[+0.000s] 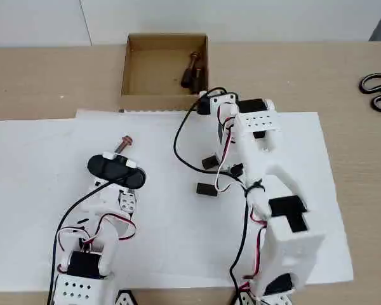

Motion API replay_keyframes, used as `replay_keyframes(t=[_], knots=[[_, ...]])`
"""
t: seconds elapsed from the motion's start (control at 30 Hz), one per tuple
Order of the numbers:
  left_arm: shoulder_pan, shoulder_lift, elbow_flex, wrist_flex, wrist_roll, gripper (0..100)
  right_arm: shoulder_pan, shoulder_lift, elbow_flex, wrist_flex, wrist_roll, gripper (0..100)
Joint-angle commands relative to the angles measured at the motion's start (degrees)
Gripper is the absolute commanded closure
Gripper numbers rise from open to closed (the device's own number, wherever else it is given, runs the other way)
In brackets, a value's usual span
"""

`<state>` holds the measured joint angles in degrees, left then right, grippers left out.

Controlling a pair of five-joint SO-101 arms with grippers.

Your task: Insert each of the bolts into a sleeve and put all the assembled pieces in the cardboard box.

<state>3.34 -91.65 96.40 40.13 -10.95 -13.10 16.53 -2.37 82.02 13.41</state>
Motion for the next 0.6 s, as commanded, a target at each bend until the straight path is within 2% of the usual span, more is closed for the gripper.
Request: replay_keyframes(t=[0.0, 0.13, 0.37, 0.57], knots=[[-1.1, -0.6, -0.4, -1.1, -0.2, 99, -0.7, -10.2, -5.0, 5.5, -1.0, 99.4], [-3.2, -0.2, -3.8, 0.6, -0.1, 99, 0.0, -16.1, -6.9, 11.6, -0.4, 99.5], [-2.9, 1.9, -21.1, 12.6, -0.5, 94, 5.5, -20.0, -6.2, 13.6, -0.4, 99.5], [-3.2, 20.7, -37.6, 18.3, -1.5, 95, 8.2, -20.4, -3.1, 13.4, -0.4, 99.3]])
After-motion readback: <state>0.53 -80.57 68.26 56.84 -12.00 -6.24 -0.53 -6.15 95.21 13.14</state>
